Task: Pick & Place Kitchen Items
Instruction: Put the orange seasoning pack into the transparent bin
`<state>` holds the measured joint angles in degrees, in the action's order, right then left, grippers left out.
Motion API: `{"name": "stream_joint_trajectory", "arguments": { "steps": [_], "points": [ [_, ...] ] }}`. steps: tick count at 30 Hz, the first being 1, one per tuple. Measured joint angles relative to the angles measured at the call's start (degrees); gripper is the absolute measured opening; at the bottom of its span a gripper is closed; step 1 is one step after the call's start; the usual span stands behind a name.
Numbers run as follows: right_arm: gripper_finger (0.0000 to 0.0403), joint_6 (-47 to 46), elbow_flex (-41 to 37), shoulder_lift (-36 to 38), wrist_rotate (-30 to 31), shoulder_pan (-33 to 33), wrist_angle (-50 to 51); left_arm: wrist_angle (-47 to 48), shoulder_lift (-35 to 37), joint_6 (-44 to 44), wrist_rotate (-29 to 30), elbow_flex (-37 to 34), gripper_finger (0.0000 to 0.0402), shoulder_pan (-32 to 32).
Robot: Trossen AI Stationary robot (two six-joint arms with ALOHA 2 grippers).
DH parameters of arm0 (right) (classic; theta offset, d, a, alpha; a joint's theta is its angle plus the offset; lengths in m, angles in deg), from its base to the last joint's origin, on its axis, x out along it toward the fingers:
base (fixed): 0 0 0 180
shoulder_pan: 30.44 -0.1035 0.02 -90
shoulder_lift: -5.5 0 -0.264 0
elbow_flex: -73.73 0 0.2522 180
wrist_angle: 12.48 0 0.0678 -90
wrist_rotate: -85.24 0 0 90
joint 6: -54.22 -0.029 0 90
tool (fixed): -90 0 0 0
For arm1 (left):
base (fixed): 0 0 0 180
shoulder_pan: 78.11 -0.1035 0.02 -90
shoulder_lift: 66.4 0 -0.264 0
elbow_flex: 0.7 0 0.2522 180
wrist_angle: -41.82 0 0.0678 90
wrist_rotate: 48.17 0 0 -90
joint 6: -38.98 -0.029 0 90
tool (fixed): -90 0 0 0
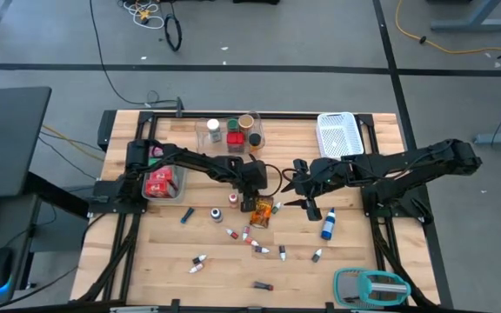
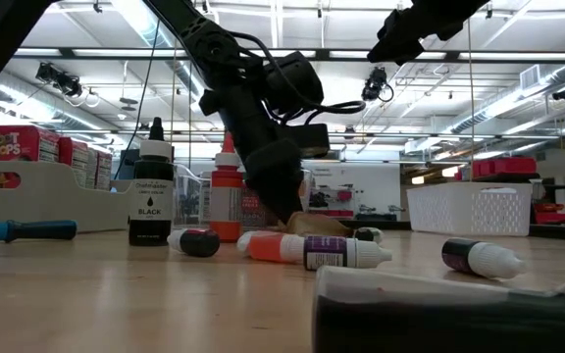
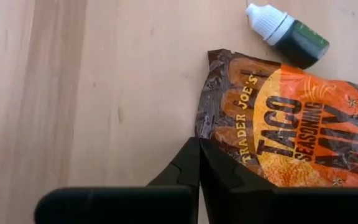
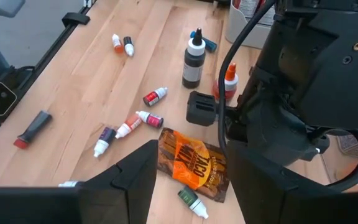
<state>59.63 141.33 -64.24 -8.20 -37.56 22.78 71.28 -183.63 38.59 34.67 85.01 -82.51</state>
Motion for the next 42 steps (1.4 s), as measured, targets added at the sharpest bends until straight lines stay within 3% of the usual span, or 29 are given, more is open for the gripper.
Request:
{"name": "stream_joint_trajectory", "arguments": {
  "steps": [7, 15, 25, 33, 36, 42],
  "points": [
    [0.02, 0.0, 0.0, 0.0, 0.0, 0.0, 0.0, 1.4, 4.3, -0.5, -0.2, -0.3, 0.0005, 0.2],
    [0.02, 0.0, 0.0, 0.0, 0.0, 0.0, 0.0, 4.5, 11.8, -1.8, 7.5, -0.2, 0.0003, -0.4],
    [0.02, 0.0, 0.0, 0.0, 0.0, 0.0, 0.0, 15.1, 21.4, -2.0, 32.8, -0.1, 0.0002, -0.8],
    [0.02, -0.3, 0.0, 0.0, 0.0, 0.0, 0.0, 21.2, 28.2, -1.5, 47.9, -0.1, 0.0001, -0.8],
    [0.02, -0.4, 0.0, 0.0, 0.0, 0.0, 0.0, 20.7, 30.4, -1.5, 47.2, 0.0, 0.0004, -0.9],
    [0.02, -0.4, 0.0, 0.0, 0.0, 0.0, 0.0, 20.9, 30.6, -1.8, 34.9, 0.0, 0.0056, -1.1]
  ]
}}
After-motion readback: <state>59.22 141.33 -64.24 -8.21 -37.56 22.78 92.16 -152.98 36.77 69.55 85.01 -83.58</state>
